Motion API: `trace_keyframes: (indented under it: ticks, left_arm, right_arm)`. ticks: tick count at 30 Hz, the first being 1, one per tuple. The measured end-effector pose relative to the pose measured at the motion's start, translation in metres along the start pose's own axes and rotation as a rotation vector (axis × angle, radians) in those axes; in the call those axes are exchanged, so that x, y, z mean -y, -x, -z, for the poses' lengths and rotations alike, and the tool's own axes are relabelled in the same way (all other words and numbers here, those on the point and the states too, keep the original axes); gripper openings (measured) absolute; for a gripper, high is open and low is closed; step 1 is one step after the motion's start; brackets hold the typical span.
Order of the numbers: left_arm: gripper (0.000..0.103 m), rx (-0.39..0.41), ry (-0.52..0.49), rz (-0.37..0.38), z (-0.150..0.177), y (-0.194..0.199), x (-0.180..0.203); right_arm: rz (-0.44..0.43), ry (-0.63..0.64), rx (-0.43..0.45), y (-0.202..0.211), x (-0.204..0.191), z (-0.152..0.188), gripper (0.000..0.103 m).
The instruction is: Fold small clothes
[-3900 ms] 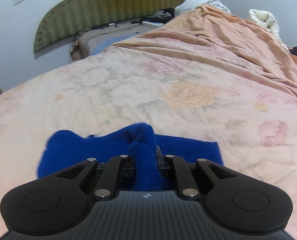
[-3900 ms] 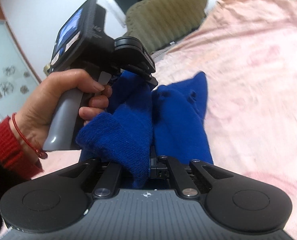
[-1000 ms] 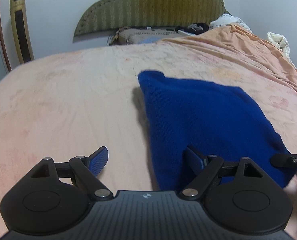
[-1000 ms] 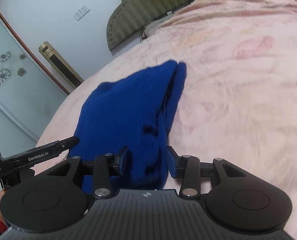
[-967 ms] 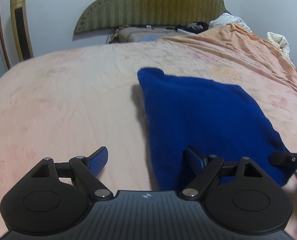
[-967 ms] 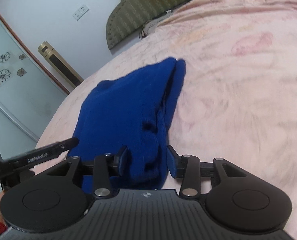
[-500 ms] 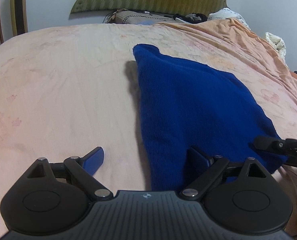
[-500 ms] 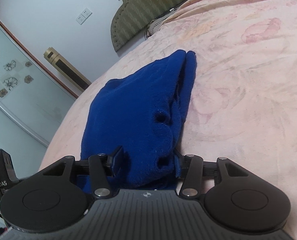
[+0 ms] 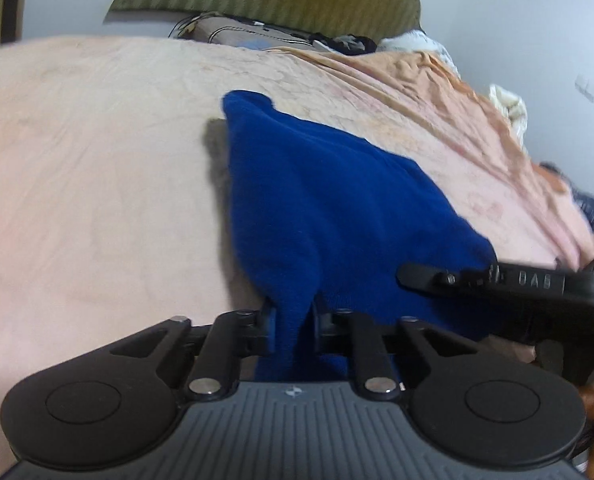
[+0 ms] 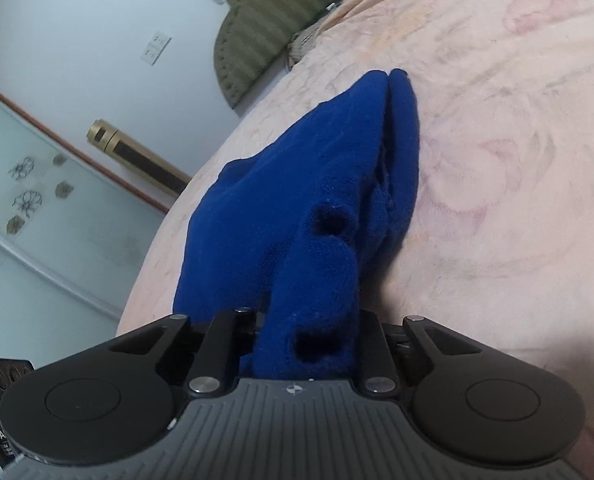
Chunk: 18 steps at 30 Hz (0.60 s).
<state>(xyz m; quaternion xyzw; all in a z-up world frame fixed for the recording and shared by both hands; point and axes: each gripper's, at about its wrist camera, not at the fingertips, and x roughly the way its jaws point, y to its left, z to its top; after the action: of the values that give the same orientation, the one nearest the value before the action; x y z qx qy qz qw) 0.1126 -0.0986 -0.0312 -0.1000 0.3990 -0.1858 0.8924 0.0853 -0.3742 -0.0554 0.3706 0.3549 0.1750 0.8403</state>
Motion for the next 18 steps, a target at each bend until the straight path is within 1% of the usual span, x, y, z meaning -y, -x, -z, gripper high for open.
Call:
trace_keyframes:
  ticks: [1,3,5,7,8,10,11,14,16,18]
  left_arm:
    - [0.012,0.010,0.007,-0.001,0.000,0.005,-0.003]
    - [0.012,0.043,-0.012,-0.030,0.000,0.015,-0.005]
    - [0.011,0.069,-0.044,-0.069,0.002,0.024,-0.005]
    - [0.011,0.058,-0.062,-0.080,0.004,0.027,-0.007]
    - [0.011,0.044,-0.063,-0.086,0.005,0.025,-0.008]
    - [0.012,0.022,-0.062,-0.099,0.009,0.022,-0.008]
    - [0.013,0.026,-0.069,-0.109,0.010,0.022,-0.007]
    - [0.016,0.036,-0.102,-0.146,0.013,0.022,0.001]
    - [0.020,0.041,-0.125,-0.170,0.015,0.022,0.003]
    - [0.022,0.048,-0.140,-0.185,0.018,0.021,0.005]
  right_arm:
    - [0.003,0.001,0.003,0.001,-0.003,0.002,0.021]
    - [-0.007,0.007,0.003,0.004,-0.009,0.007,0.020]
    - [-0.042,0.012,-0.006,0.006,-0.016,0.013,0.020]
    - [-0.058,0.043,-0.020,0.007,-0.025,0.020,0.019]
    - [-0.049,0.066,-0.026,0.006,-0.030,0.024,0.019]
    - [-0.001,0.101,-0.033,0.003,-0.032,0.030,0.019]
    - [0.009,0.097,-0.037,0.002,-0.030,0.030,0.019]
    - [-0.022,0.026,-0.036,0.003,-0.019,0.030,0.020]
    - [-0.017,0.025,-0.035,0.004,-0.017,0.031,0.023]
    - [-0.001,0.045,-0.029,0.004,-0.018,0.034,0.023]
